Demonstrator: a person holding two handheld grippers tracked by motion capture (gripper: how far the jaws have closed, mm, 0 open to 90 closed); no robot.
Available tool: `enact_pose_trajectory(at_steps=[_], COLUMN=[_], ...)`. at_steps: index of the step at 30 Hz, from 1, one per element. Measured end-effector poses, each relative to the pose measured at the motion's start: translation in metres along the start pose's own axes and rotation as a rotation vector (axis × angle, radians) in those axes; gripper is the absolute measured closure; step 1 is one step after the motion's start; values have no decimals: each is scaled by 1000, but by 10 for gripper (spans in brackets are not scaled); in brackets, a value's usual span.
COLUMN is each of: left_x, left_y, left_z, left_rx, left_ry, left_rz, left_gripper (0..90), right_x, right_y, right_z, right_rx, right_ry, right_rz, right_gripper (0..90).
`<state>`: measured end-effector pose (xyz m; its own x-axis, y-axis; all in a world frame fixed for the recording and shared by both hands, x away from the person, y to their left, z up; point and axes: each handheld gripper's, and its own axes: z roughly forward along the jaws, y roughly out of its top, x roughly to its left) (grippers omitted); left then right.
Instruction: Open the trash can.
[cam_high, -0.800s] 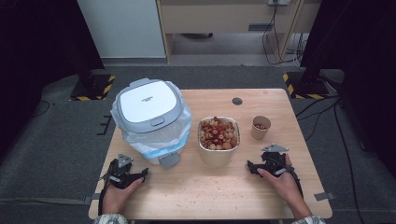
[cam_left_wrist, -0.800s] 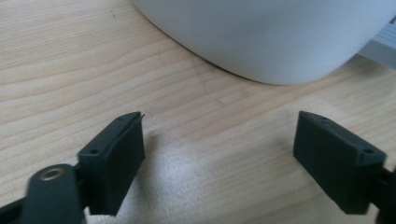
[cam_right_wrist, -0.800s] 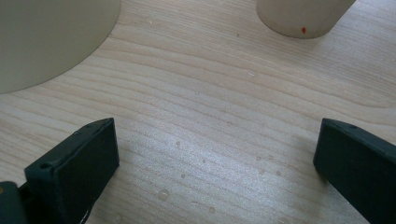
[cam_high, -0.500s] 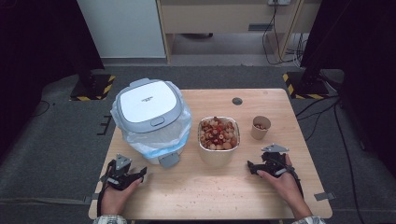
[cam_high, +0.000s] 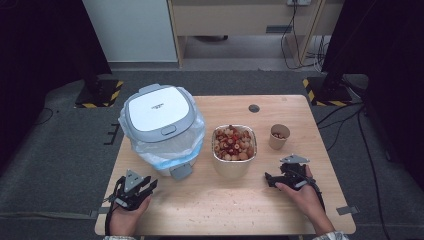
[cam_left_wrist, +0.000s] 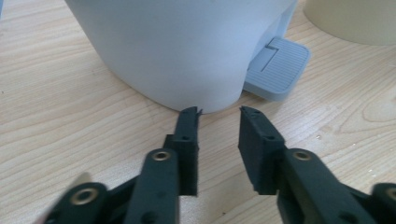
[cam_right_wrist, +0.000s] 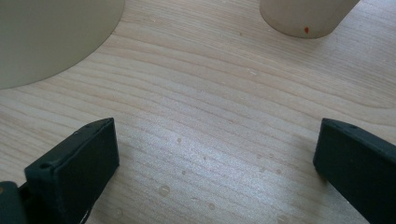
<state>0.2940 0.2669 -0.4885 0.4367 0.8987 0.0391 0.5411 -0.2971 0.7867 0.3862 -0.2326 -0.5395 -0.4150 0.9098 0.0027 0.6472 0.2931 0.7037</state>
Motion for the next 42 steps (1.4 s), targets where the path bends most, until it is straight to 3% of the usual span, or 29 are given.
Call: enact_pose_trajectory(at_steps=[5, 8, 14, 18, 20, 21, 22, 27, 28, 29, 30, 33, 39, 42], left_x=[-6, -16, -34, -43, -47, -46, -47, -52, -45, -50, -50, -50, -52, -51], left_y=[3, 7, 16, 21, 25, 26, 27, 30, 34, 31, 31, 32, 30, 28], left_z=[2, 8, 27, 36, 44, 47, 50, 58, 62, 64, 66, 70, 73, 74], left_rx=[-7, -5, 19, 10, 2, 7, 9, 3, 2, 5, 8, 3, 9, 4], left_ry=[-33, -61, -108, -113, -117, -113, -112, -106, -95, -98, -92, -79, -56, -57], left_rz=[16, 47, 108, 94, 114, 156, 164, 148, 232, 142, 135, 135, 178, 166], left_gripper=[822, 878, 898, 898, 898, 898, 898, 898, 898, 898, 898, 898, 896, 897], right_x=[0, 0, 0, 0, 0, 0, 0, 0, 0, 0, 0, 0, 1, 1], right_y=[0, 0, 0, 0, 0, 0, 0, 0, 0, 0, 0, 0, -1, -1], right_z=[0, 0, 0, 0, 0, 0, 0, 0, 0, 0, 0, 0, -1, -1], right_rx=[0, 0, 0, 0, 0, 0, 0, 1, 0, 0, 1, 1, 2, 3], right_ry=[0, 0, -1, 0, 0, 0, 0, 0, 0, 0, 0, 0, 0, -1], right_rz=[0, -1, -1, -1, -2, -2, -2, -1, -2, -2, -2, -2, 0, 2], right_gripper=[6, 6, 6, 6, 6, 6, 7, 7, 7, 6, 6, 6, 7, 8])
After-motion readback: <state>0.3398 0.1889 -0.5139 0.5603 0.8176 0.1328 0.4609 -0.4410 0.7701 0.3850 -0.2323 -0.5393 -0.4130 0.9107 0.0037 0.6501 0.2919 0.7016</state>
